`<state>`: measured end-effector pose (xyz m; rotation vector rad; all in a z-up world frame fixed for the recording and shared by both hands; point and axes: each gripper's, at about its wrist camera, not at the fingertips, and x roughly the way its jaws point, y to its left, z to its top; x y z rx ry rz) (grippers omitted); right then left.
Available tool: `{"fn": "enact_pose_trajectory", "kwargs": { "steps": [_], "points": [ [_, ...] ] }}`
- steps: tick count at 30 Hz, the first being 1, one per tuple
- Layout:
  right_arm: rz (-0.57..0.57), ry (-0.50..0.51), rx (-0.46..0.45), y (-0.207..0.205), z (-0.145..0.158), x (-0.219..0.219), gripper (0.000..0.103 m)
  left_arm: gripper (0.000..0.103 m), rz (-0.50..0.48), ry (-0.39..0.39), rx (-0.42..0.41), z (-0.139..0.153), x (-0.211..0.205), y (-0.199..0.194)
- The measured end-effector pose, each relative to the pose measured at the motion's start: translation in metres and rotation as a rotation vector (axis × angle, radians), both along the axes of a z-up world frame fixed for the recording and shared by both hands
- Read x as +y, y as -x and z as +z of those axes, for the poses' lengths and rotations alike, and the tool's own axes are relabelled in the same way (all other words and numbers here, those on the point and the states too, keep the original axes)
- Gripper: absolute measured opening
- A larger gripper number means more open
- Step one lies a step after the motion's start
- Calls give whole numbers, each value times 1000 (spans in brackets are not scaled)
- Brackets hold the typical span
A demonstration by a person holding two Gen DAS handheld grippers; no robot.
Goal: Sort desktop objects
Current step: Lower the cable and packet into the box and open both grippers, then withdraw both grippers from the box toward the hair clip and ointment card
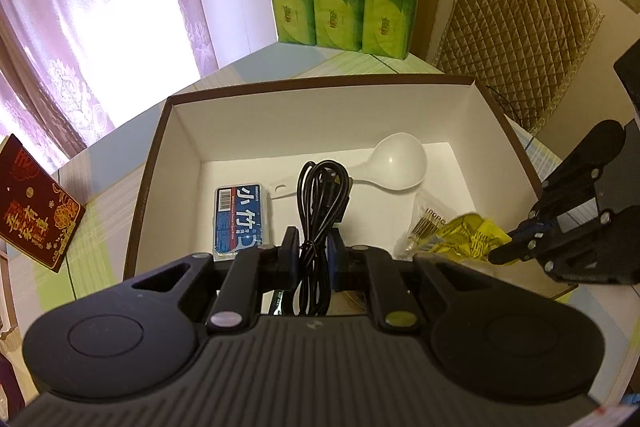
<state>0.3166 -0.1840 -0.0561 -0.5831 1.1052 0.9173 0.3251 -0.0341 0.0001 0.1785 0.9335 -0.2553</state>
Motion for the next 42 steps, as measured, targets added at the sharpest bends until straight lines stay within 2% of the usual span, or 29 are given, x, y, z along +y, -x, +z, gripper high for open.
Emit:
{"fn": "enact_pose_trajectory", "kwargs": {
  "steps": [7, 8, 9, 10, 11, 12, 19, 27, 42],
  "points": [
    [-5, -5, -7, -6, 2, 1, 1, 11, -6, 0, 15, -4, -1, -6],
    [-12, -14, -11, -7, 3, 0, 9, 11, -7, 0, 17, -5, -1, -6],
    [-13, -22, -15, -8, 5, 0, 31, 11, -8, 1, 20, -6, -2, -7],
    [-15, -37, -24, -9, 7, -1, 46, 11, -9, 2, 23, -7, -2, -8],
    [-20, -51, -42, -9, 10, -1, 69, 11, -9, 2, 27, -8, -2, -8],
    [-19, -66, -58, -9, 13, -2, 72, 11, -9, 1, 31, -9, -2, -9],
    [-47, -102, -46, -17, 18, -3, 77, 11, -27, -2, 63, -19, -7, -11],
    [-85, -135, -28, -20, 19, -8, 87, 11, -24, -22, 130, -37, -13, -19],
    [-78, -137, -30, -17, 20, -9, 91, 13, -39, -65, 209, -53, -24, -25]
  ]
}}
